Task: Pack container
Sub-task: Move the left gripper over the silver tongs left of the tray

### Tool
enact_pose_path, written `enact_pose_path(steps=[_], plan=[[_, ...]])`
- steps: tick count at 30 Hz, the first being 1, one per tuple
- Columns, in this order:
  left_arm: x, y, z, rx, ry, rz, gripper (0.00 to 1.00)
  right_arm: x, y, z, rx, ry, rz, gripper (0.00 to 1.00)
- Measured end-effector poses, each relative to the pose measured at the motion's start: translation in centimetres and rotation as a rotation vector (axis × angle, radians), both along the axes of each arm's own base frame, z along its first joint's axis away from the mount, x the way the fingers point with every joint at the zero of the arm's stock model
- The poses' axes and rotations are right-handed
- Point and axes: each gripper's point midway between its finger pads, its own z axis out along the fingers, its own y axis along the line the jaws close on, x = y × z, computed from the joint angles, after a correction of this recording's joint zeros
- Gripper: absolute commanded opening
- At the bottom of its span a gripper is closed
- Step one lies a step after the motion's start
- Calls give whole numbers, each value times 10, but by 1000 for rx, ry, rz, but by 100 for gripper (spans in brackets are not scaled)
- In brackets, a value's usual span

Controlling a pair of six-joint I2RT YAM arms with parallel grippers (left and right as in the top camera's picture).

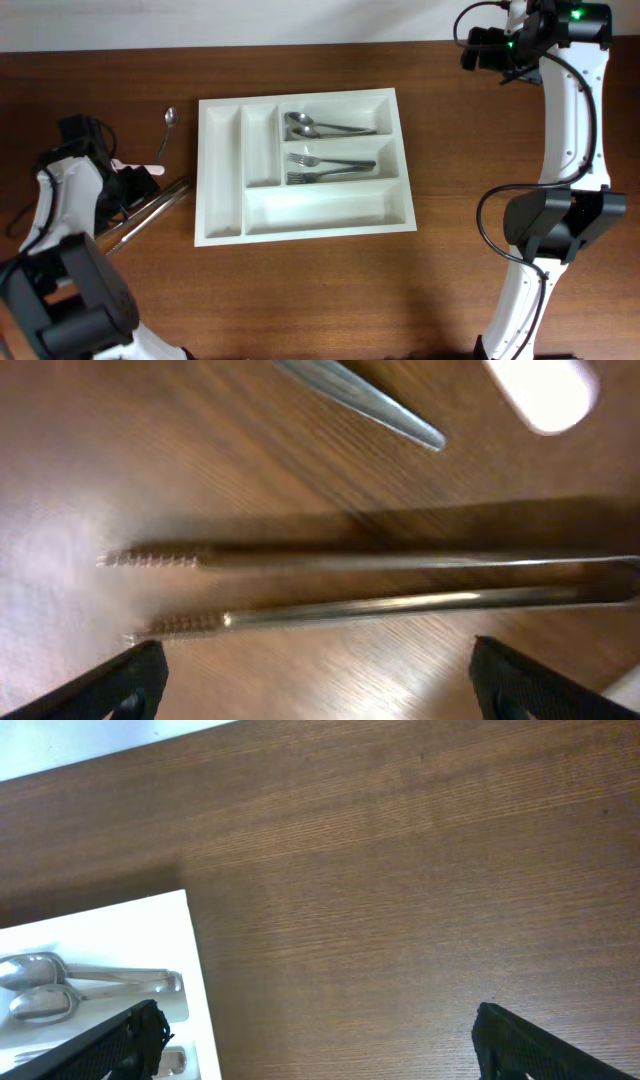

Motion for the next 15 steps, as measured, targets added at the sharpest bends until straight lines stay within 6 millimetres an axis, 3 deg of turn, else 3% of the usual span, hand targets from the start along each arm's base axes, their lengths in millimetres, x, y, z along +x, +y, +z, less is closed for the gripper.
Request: enact_pose_path(steps=[6,15], plan=[[-4,-1,-26,-14,95,-241,99,0,0,0,0,0,0,99],[7,0,-31,2,84,-502,96,0,0,0,0,0,0,99]])
